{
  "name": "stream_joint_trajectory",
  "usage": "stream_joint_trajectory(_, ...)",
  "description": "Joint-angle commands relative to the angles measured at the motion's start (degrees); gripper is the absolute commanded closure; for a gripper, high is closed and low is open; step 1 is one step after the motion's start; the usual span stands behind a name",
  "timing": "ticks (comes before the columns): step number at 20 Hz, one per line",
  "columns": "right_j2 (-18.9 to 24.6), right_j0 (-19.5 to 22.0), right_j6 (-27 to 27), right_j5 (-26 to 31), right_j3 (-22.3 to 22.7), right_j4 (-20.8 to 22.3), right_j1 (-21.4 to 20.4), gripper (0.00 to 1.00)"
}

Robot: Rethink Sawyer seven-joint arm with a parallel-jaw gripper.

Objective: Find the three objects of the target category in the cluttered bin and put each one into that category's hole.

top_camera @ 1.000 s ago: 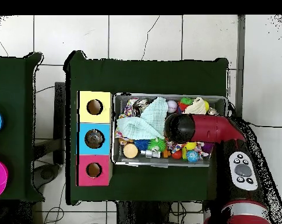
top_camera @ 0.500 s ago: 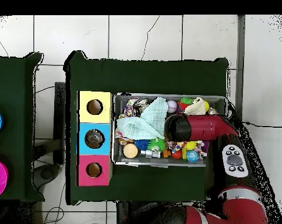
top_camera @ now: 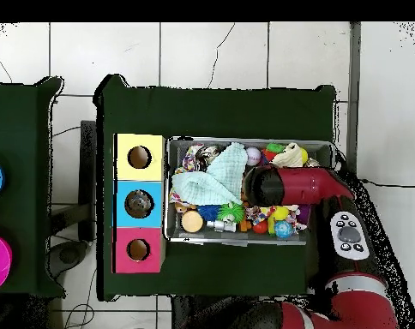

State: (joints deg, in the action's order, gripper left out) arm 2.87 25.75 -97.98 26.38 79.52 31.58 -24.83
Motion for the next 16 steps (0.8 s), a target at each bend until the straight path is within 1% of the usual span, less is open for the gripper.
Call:
stream_joint_trajectory(1, 7.72, 3.58, 7.98, 0.41, 0.71, 2.32, 2.37, 1.00)
stream_joint_trajectory(2, 9.46, 4.76, 8.20, 1.47, 2.53, 0.66, 1.47, 1.00)
stream_joint_trajectory(4, 14.61, 7.56, 8.79, 4.55, 6.79, -3.85, -0.51, 1.00)
stream_joint_trajectory(5, 17.37, 9.06, 7.94, 6.34, 9.31, -6.86, -1.45, 1.00)
stream_joint_trajectory(7, 22.54, 11.67, 4.60, 8.78, 13.87, -12.98, -2.60, 1.00)
stream_joint_trajectory(8, 24.64, 12.77, 2.35, 8.31, 16.32, -15.40, -3.05, 1.00)
stream_joint_trajectory(10, 27.00, 13.24, -1.37, 6.99, 18.95, -18.58, -3.65, 1.00)
stream_joint_trajectory(11, 27.63, 12.90, -3.25, 5.87, 19.40, -19.95, -3.65, 1.00)
stream_joint_trajectory(14, 27.30, 10.68, -7.90, 1.64, 21.28, -21.89, -4.50, 1.00)
stream_joint_trajectory(16, 26.65, 8.96, -10.02, -0.41, 22.25, -23.05, -5.09, 1.00)
